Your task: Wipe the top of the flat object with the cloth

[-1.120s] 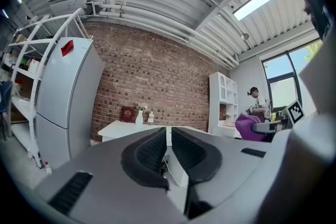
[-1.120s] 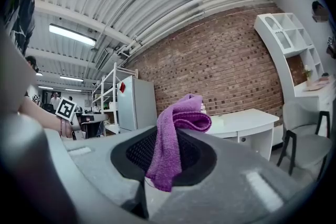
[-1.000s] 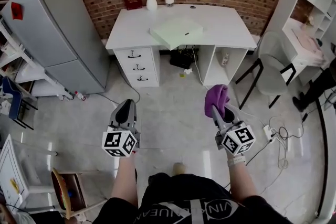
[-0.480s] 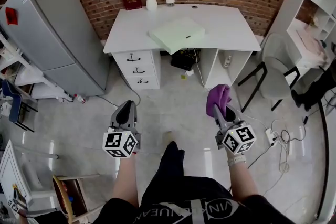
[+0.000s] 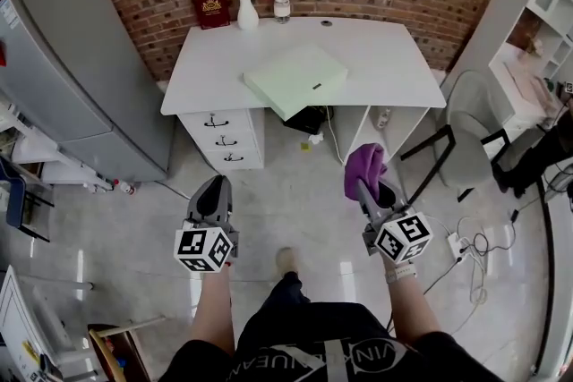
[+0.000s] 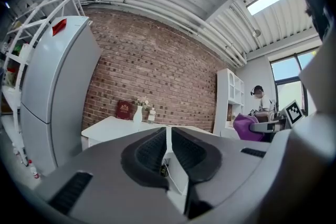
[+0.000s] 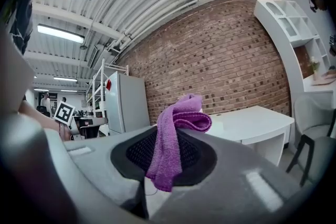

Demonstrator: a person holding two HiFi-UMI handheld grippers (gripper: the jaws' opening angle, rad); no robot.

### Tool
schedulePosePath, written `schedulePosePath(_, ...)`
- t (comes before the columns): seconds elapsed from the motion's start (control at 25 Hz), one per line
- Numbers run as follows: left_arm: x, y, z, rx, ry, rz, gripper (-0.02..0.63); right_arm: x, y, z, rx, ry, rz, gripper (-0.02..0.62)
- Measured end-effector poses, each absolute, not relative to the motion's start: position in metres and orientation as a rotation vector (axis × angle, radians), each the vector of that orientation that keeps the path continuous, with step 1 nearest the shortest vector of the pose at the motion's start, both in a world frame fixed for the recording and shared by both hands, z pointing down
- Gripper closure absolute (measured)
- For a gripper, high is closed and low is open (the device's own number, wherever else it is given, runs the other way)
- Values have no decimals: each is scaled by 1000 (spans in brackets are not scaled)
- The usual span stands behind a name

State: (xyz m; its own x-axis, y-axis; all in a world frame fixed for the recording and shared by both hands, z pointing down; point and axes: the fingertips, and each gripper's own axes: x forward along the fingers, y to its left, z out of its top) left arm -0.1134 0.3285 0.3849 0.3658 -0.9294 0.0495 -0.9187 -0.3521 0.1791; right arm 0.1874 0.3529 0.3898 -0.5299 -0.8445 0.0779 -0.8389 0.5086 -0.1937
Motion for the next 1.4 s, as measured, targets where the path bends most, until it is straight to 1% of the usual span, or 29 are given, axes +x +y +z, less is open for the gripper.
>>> schedulePosePath(0.36, -122, 240, 396, 2440, -1624, -58, 573, 178, 271, 399, -1550, 2695, -379, 528)
schedulePosePath(0.72, -110, 164, 411, 2476, -1531, -25, 573, 172, 205, 412, -1585, 2676, -418, 528)
schedulePosePath(1.12, -106, 123, 433, 2437, -1531, 3, 572, 160, 147, 414, -1483, 2771, -392, 528)
schedulePosePath(1.4, -108, 77, 443, 2374, -1618, 15, 572, 150, 75, 417, -1325, 2874, -372, 528)
